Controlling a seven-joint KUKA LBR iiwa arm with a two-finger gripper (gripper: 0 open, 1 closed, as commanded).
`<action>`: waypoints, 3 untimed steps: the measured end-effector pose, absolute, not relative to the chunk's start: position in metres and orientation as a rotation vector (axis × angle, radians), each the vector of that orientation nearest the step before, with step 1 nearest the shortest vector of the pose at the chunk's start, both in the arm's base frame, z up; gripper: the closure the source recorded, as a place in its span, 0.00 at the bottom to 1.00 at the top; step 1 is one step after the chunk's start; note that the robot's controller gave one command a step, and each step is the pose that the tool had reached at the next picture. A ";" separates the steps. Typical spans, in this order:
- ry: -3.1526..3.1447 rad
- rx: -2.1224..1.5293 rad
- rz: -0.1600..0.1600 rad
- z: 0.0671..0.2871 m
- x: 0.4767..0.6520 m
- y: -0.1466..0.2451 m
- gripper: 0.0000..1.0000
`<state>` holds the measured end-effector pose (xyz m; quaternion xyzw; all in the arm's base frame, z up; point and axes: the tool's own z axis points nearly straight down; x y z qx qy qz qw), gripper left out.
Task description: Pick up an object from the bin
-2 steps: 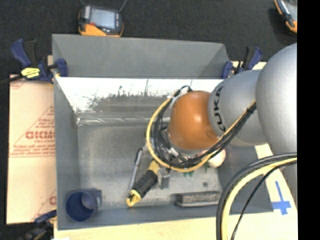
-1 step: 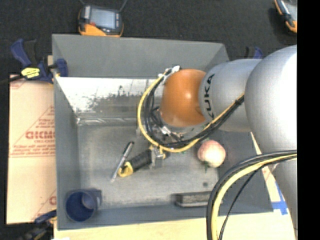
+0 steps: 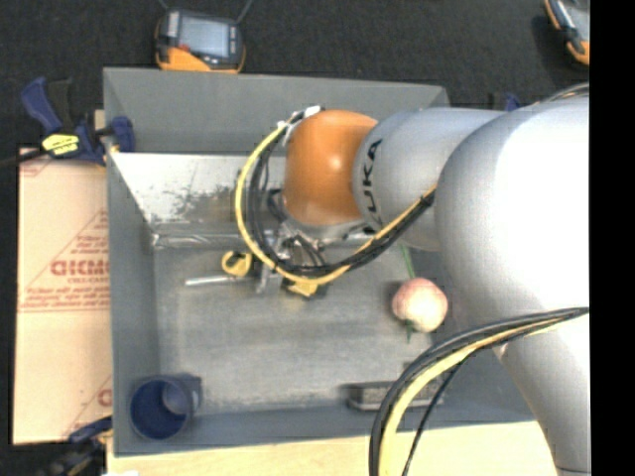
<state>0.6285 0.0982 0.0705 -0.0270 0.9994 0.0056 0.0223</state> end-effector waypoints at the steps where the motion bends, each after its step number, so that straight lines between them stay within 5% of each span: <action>1: 3.096 -0.084 0.017 0.070 0.628 0.098 1.00; 2: 3.090 -0.164 0.014 0.116 0.634 0.025 1.00; 3: 3.092 -0.188 0.011 0.122 0.628 0.022 1.00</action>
Offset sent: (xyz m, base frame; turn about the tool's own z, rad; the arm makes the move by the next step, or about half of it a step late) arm 0.0061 -0.0757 0.0477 -0.0520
